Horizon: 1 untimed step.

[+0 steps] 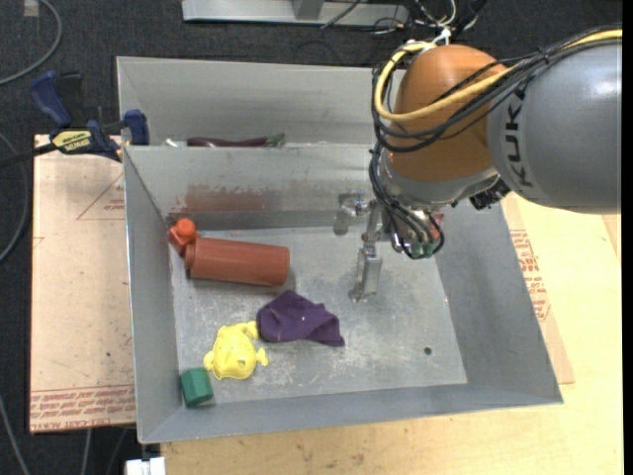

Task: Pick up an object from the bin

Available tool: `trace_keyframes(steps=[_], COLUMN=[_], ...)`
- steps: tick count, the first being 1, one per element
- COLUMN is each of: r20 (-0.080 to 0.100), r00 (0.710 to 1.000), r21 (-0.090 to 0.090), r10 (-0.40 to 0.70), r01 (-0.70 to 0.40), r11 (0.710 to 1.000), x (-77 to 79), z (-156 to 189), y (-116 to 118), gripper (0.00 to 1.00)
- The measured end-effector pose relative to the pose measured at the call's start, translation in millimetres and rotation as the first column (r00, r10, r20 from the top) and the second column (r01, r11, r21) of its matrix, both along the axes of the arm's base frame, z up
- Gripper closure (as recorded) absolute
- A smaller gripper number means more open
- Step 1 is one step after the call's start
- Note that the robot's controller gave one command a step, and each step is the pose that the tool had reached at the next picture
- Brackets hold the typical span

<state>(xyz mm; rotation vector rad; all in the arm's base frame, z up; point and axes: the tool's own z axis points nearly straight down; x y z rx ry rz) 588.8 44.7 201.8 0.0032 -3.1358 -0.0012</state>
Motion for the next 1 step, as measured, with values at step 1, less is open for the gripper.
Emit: trace_keyframes(steps=[1], r20=[0.006], r00=[1.0], r21=[0.0], r10=[-0.001], r01=[0.001], r11=[1.0], x=[1.0], z=[4.7], y=[-0.1], gripper=[0.0])
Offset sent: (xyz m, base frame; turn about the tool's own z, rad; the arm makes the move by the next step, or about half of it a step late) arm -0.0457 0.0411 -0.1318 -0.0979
